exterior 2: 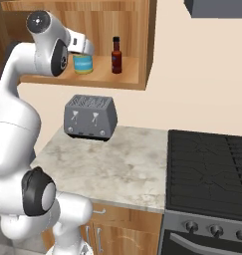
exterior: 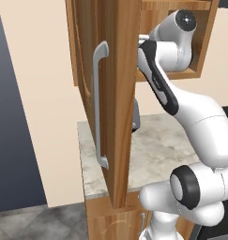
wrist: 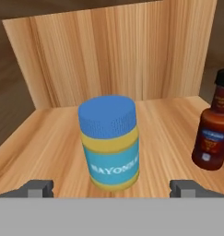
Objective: Move the mayonnaise and condiment bottle from the cabinet to the dining counter.
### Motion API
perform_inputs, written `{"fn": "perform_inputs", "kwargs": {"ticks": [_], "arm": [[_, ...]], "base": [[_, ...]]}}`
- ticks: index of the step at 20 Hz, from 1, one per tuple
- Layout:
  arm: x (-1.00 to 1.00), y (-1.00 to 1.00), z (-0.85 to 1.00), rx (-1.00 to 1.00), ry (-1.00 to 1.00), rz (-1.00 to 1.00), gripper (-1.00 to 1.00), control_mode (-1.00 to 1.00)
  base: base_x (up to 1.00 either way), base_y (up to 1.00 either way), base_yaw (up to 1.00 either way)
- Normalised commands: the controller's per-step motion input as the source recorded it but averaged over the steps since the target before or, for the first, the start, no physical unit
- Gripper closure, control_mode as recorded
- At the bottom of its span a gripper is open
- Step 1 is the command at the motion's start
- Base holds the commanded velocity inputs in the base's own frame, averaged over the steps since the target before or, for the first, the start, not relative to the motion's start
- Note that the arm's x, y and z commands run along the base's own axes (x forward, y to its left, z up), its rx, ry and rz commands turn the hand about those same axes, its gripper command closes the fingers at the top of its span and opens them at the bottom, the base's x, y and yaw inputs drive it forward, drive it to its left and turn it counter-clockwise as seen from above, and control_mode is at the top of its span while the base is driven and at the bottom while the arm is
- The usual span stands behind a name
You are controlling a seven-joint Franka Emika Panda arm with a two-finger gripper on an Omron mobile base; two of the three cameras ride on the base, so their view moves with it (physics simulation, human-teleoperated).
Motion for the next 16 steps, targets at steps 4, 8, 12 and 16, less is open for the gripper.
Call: {"fn": "perform_inputs", "kwargs": {"ticks": [4, 8, 12, 16], "arm": [[0.20, 0.00, 0.00, -0.01, 0.02, 0.00, -1.00, -1.00], [0.23, 0.00, 0.00, -0.01, 0.02, 0.00, -1.00, -1.00], [0.25, 0.01, 0.00, -0.02, 0.04, 0.00, -1.00, -1.00], [0.26, 0.02, 0.00, -0.02, 0.04, 0.00, -1.00, -1.00]], "base": [[0.00, 0.00, 0.00], [0.00, 0.00, 0.00], [0.00, 0.00, 0.00], [0.00, 0.00, 0.00]]}}
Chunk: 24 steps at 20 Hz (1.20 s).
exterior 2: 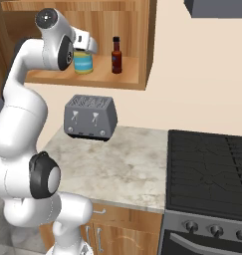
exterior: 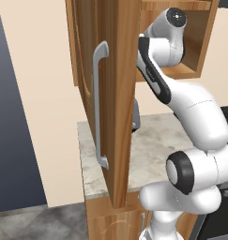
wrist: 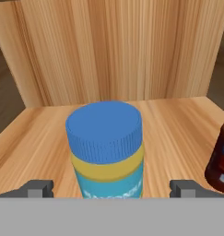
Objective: Move the mayonnaise and condiment bottle from the cabinet to the dining counter.
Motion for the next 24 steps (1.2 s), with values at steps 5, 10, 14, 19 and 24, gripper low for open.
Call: {"fn": "perform_inputs", "kwargs": {"ticks": [5, 10, 14, 19, 24], "arm": [[0.25, 0.05, 0.00, -0.01, 0.00, 0.00, -1.00, -1.00], [0.22, 0.05, 0.00, -0.01, 0.00, 0.00, -1.00, -1.00], [0.19, 0.00, 0.00, 0.00, 0.00, 0.00, -1.00, -1.00], [0.20, 0.00, -0.02, 0.00, 0.00, 0.00, -1.00, -1.00], [0.15, 0.00, -0.12, 0.00, 0.00, 0.00, -1.00, -1.00]], "base": [[0.00, 0.00, 0.00], [0.00, 0.00, 0.00], [0.00, 0.00, 0.00], [0.00, 0.00, 0.00], [0.00, 0.00, 0.00]]}}
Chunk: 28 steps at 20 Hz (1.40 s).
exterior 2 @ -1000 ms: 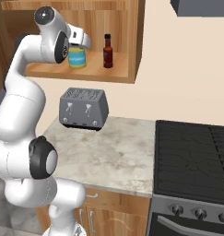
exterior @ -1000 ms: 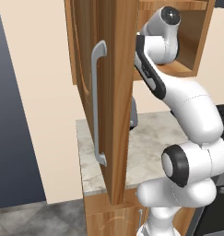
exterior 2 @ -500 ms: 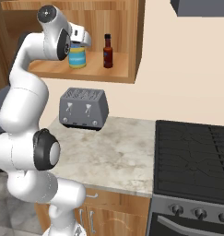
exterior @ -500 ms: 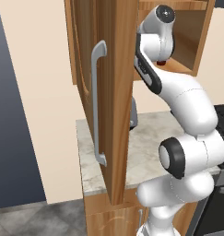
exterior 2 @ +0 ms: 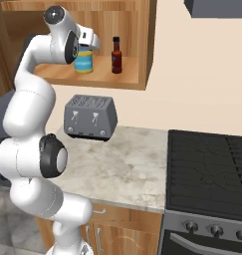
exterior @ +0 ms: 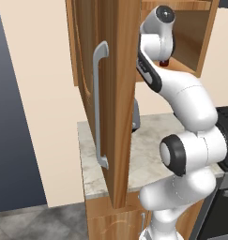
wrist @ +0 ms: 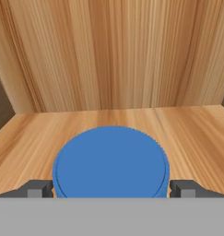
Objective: Move the mayonnaise and condiment bottle from the cabinet to the dining counter.
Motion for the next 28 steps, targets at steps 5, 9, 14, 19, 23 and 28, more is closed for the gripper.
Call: {"fn": "perform_inputs", "kwargs": {"ticks": [5, 9, 14, 19, 23, 28], "arm": [[0.10, 0.00, -0.06, 0.00, 0.00, 0.00, -1.00, -1.00], [0.10, 0.00, 0.00, 0.00, 0.00, 0.00, 1.00, -1.00], [0.03, 0.00, -0.03, 0.00, 0.00, 0.00, 1.00, -1.00], [0.01, 0.00, -0.02, 0.00, 0.00, 0.00, 1.00, -1.00], [0.00, 0.00, 0.00, 0.00, 0.00, 0.00, 1.00, -1.00], [0.00, 0.00, 0.00, 0.00, 0.00, 0.00, 1.00, -1.00]], "base": [[0.00, 0.00, 0.00], [0.00, 0.00, 0.00], [0.00, 0.00, 0.00], [0.00, 0.00, 0.00], [0.00, 0.00, 0.00], [0.00, 0.00, 0.00]]}}
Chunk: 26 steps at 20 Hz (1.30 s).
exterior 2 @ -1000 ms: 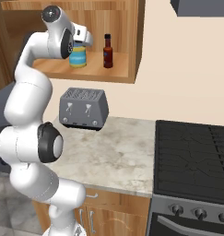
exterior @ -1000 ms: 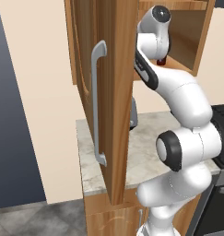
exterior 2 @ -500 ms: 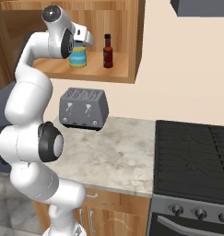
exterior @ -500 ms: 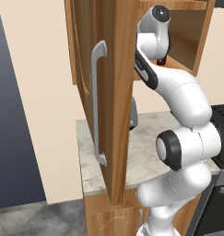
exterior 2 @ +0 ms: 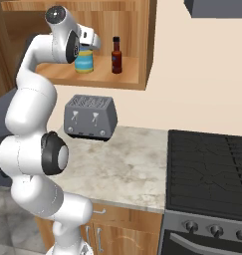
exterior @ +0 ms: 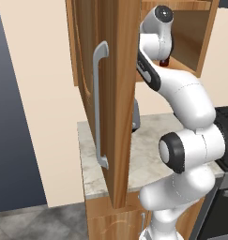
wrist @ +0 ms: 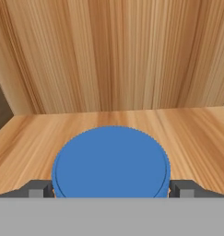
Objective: Move the mayonnaise and condiment bottle from the cabinet to the dining counter.
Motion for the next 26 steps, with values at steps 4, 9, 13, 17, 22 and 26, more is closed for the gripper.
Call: {"fn": "perform_inputs", "kwargs": {"ticks": [4, 9, 13, 17, 22, 26], "arm": [[-0.03, 0.00, 0.00, 0.01, -0.02, 0.00, 1.00, -1.00], [-0.34, 0.00, 0.25, 0.00, -0.06, 0.03, 1.00, -1.00], [-0.50, 0.00, 0.16, 0.00, -0.03, 0.02, 1.00, -1.00], [-0.69, 0.00, 0.04, 0.00, 0.00, 0.00, 1.00, -1.00], [-0.82, 0.00, 0.10, 0.00, 0.00, 0.00, 1.00, -1.00], [-0.84, 0.00, 0.15, 0.00, 0.00, 0.00, 1.00, -1.00]], "base": [[0.00, 0.00, 0.00], [0.00, 0.00, 0.00], [0.00, 0.00, 0.00], [0.00, 0.00, 0.00], [0.00, 0.00, 0.00], [0.00, 0.00, 0.00]]}}
